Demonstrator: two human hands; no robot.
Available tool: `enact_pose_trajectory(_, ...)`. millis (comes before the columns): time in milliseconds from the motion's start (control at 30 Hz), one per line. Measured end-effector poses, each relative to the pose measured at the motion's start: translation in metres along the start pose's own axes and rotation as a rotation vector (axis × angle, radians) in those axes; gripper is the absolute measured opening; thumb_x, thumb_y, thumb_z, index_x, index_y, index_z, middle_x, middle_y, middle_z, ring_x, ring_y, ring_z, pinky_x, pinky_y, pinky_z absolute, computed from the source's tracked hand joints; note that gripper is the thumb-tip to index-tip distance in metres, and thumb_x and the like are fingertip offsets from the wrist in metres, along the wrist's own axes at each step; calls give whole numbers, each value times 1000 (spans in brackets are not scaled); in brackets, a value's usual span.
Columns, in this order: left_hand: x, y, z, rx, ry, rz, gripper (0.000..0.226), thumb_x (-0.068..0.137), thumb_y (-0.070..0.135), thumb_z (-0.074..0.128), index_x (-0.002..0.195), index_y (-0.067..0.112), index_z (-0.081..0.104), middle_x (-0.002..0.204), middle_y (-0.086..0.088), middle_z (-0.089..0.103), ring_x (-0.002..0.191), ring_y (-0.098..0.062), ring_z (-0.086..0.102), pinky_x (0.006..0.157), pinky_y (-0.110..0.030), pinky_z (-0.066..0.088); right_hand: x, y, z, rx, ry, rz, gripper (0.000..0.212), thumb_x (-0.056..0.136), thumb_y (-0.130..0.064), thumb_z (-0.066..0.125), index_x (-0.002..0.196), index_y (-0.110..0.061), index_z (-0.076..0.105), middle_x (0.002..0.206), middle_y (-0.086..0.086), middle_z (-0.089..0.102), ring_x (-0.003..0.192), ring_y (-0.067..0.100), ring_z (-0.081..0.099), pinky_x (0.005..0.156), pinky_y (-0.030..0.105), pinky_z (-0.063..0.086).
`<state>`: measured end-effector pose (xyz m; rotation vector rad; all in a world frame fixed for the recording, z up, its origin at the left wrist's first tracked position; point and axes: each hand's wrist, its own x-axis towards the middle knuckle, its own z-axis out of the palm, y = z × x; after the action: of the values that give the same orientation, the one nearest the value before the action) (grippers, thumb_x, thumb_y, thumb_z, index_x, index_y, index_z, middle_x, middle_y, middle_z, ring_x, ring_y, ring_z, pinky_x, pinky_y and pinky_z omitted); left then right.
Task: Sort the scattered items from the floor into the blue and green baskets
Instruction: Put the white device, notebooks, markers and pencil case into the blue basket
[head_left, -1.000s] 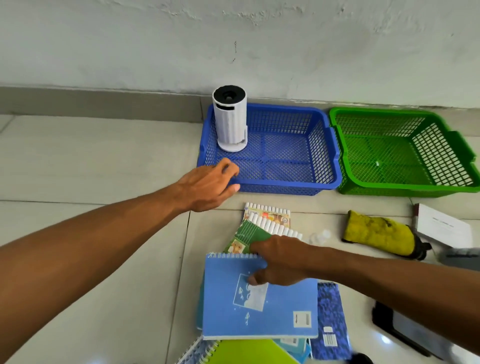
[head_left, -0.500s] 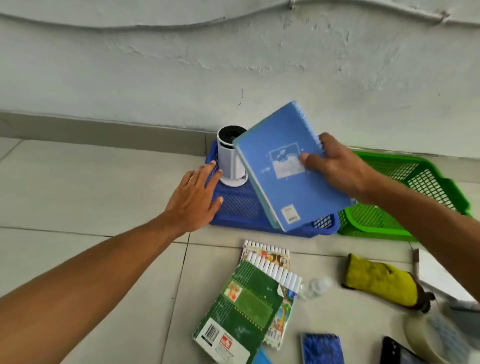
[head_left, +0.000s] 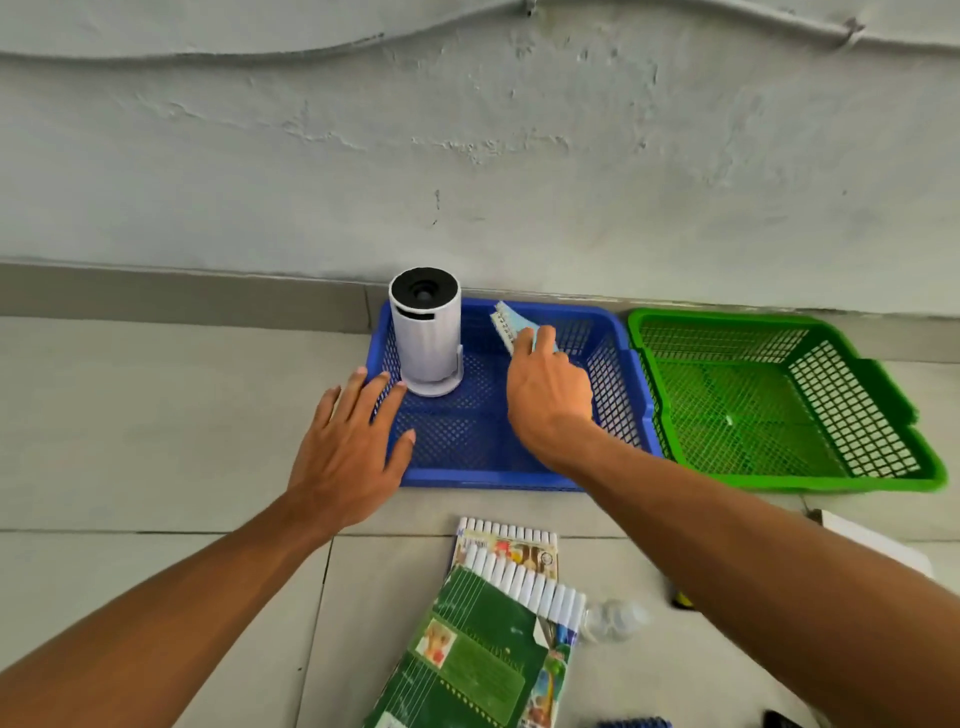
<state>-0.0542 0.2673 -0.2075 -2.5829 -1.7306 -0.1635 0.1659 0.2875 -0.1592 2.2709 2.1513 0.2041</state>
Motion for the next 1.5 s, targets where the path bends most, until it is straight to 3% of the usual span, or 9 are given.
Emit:
enact_pose_trajectory(167,0,-2,2,-38,31,-10,61,95,45,28,141,8,46,146,-11,45,142,-32,31,113,-51,29,6,-12,20,-2,-178,84,78,96,-10,50,154,-4,-2,151,22,21,124,32,47,87,40,49)
enact_pose_trajectory(300,-1,0,4,-65,41,-13,61,96,46,28,141,9,47,147,-11,44,143,-31,30,114,-51,28,10,-13,36,140,-257,89,89,91,-24,57,155,-29,-5,157,20,5,136,38,27,105,50,34)
enact_pose_trajectory(400,-1,-1,6,-76,45,-11,62,96,47,27,139,9,48,147,-11,44,143,-31,29,114,-51,27,10,-7,41,186,-228,58,83,90,-42,54,152,-41,-2,160,15,-6,143,37,14,112,53,23)
enact_pose_trajectory(600,-1,-2,7,-98,44,-14,62,96,49,27,137,8,50,147,-12,44,143,-32,30,114,-51,28,9,8,46,328,-372,-165,67,87,-35,55,148,-43,29,163,4,-4,147,32,5,115,57,16)
enact_pose_trajectory(733,-1,-2,7,-106,48,-12,61,96,48,28,136,8,52,146,-12,46,142,-32,31,113,-51,30,8,26,63,180,-402,-366,60,90,-47,50,147,-44,33,164,1,-5,150,27,-2,118,52,4)
enact_pose_trajectory(900,-1,-2,10,-123,60,-18,58,96,46,30,134,8,54,145,-12,47,142,-31,30,113,-52,31,15,20,70,9,-361,-493,58,93,-56,46,147,-40,33,164,0,4,150,26,1,119,53,5)
enact_pose_trajectory(1167,-1,4,14,-158,81,-15,57,96,44,31,133,8,54,147,-7,45,145,-27,25,116,-51,25,14,22,71,-229,-273,-275,64,100,-56,21,153,-20,26,164,7,9,149,30,10,118,55,3)
enact_pose_trajectory(1333,0,4,15,-137,81,-12,57,95,44,31,133,9,55,147,-7,44,145,-28,26,116,-51,24,19,21,68,-21,-348,-227,67,97,-63,24,151,-24,31,163,4,11,148,27,13,119,51,8)
enact_pose_trajectory(1500,-3,9,8,-74,95,51,55,99,43,27,129,10,59,145,-9,47,142,-28,31,114,-51,28,16,29,55,91,-238,-222,67,97,-64,26,153,-28,25,163,2,17,149,25,15,120,48,10)
